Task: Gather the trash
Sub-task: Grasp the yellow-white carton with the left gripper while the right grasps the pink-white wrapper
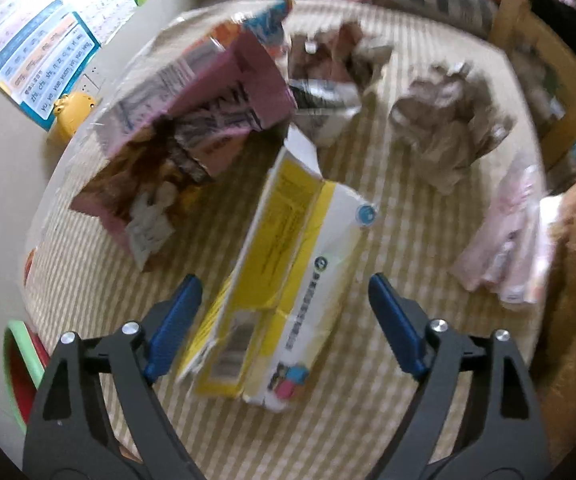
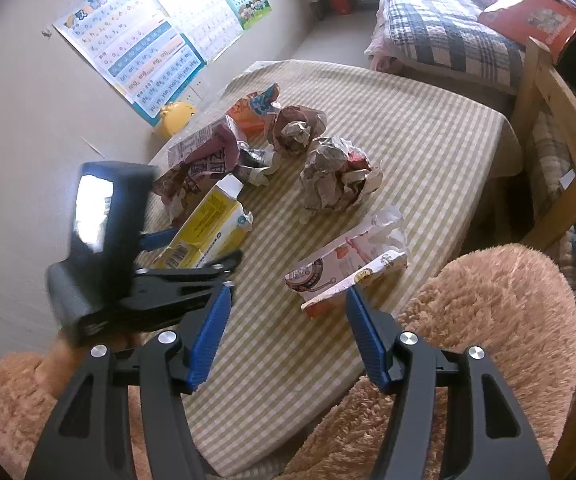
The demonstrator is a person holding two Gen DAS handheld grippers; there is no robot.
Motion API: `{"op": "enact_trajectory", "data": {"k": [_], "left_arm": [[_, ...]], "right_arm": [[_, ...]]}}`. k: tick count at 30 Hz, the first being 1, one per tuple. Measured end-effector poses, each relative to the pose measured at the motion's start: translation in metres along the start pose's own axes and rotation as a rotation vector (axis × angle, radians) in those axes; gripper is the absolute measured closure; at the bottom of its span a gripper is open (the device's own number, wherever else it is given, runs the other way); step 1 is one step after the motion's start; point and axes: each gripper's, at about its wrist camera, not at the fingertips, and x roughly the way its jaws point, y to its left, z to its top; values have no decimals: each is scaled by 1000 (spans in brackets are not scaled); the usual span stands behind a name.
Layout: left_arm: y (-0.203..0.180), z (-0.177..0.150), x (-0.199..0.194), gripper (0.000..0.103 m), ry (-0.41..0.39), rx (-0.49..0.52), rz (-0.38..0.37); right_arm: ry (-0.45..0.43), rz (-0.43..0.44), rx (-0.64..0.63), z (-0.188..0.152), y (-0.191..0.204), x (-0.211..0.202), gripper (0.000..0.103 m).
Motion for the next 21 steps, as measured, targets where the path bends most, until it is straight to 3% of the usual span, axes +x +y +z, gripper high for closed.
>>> {"op": "enact_trajectory", "data": {"k": [1,3,5,8,16,21], "left_arm": [[0,0,5,17,15,3,14],[7,-2,3,25,-7,-34,-2],[13,-3,2,42,6,-83,-51],[17,-11,-6,61,-10,-91,-19],[55,-68,-64,62,-114,-339,-133],[70,-88,-100,59,-176,-426,-156]], "right_arm": [[3,4,2,0,-1,0,45],[10,9,4,-1,-1,2,45],[18,12,6,-2,0,4,45],[34,24,24,-4,-1,8,39],[94,-39,172,3,-10,39,32],[80,-208,254,10,-17,60,31]]}}
